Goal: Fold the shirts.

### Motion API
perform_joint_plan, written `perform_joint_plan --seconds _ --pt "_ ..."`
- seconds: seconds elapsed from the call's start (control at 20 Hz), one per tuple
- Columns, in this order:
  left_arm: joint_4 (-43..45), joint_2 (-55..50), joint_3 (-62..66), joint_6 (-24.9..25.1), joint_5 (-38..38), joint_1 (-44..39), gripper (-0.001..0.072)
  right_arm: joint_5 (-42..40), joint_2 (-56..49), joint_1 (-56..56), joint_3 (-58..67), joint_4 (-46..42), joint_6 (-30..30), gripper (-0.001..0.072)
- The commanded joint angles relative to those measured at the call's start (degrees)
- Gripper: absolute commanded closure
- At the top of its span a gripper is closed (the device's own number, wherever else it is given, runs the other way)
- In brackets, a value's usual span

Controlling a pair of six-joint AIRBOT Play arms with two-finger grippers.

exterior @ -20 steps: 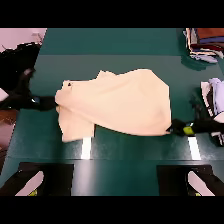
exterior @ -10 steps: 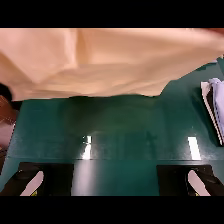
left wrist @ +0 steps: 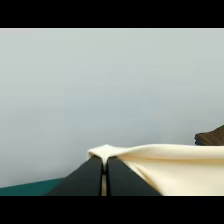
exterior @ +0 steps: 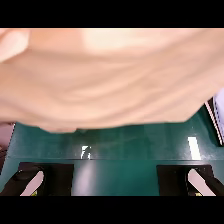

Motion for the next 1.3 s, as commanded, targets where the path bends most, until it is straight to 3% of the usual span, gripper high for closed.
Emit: perform_joint_plan --seconds 0.0,0.2,0.4,0.65,0.9,1.0,1.1,1.25 --pt "-0.61 -1.11 -9.42 -0.07 -1.27 0.04 0.0682 -0.13 -1.53 1.42 -7.1 -0.28 0.5 0.0698" --pt "-2.45 -9.55 -23.26 0.44 -7.34 0.04 0.0681 -0.02 -10.84 8.94 -15.13 -3.13 0.52 0.0698" --pt "-2.38 -23.15 -32.44 3.54 -6.45 0.0 0.0681 -0.5 -24.52 13.9 -20.5 -8.81 2.03 0.0698" --pt "-3.1 -41.86 -32.94 4.98 4.59 0.0 0.0681 -6.58 -41.79 14.78 -18.1 -7.98 2.05 0.0697" --pt "-3.89 -46.9 -31.34 4.94 14.88 0.0 0.0681 -11.04 -51.63 14.78 -6.21 -5.73 1.99 0.0697" --pt "-3.87 -46.58 -30.73 4.96 11.87 0.04 0.068 -10.86 -52.09 14.75 -3.56 -5.92 1.9 0.0697" --pt "-2.82 -46.45 -29.31 4.94 1.79 0.17 0.0682 -6.78 -52.06 14.75 -2.21 -7.43 0.81 0.0698" --pt "4.24 -45.68 -31.39 4.9 -6.6 -1.36 0.0682 -0.33 -51.17 15.89 -5.09 -15.5 0.83 0.0698"
